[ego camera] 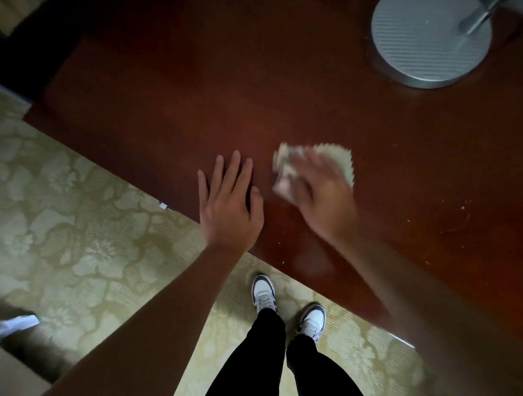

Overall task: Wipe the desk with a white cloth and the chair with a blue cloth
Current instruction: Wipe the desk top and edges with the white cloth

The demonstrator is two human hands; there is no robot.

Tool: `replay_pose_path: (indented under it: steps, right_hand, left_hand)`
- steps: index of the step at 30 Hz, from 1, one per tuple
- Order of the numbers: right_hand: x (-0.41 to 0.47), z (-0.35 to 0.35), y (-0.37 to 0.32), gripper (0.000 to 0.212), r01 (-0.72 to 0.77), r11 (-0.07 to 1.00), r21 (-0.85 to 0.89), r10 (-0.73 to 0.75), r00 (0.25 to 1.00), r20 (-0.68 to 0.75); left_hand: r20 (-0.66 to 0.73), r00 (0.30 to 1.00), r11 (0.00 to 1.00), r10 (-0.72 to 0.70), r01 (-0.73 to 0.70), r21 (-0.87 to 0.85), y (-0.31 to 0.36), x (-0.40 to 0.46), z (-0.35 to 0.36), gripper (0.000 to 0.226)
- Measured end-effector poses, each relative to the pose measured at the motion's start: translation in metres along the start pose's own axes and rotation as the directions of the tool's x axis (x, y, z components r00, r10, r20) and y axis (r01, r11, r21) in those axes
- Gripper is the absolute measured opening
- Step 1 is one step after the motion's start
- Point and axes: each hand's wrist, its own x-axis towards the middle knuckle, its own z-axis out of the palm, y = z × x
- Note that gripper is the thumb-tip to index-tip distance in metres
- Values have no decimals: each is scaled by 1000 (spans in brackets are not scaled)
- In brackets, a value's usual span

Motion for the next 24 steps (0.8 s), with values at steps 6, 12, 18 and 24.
replay_pose_path:
  steps: [6, 12, 18, 24]
  right_hand:
    - [-12, 18, -18, 34, -37, 999, -17, 36, 998, -43]
    - [-119, 26, -41, 30, 123, 986, 114, -126, 992, 17]
    - [-110, -47, 17, 37, -198, 951, 236, 263, 921, -288]
    - [-87, -141, 126, 35, -431, 868, 245, 496, 730, -471]
  left_hand:
    - [-7, 1000, 1000, 13, -13, -5, 0, 1, 0, 50]
    - [2, 1000, 999, 14, -14, -37, 5, 1, -7, 47]
    - [50, 977, 975, 207, -202, -88, 47, 7, -5, 47]
    - [140, 901, 907, 410, -387, -163, 138, 0, 25, 47]
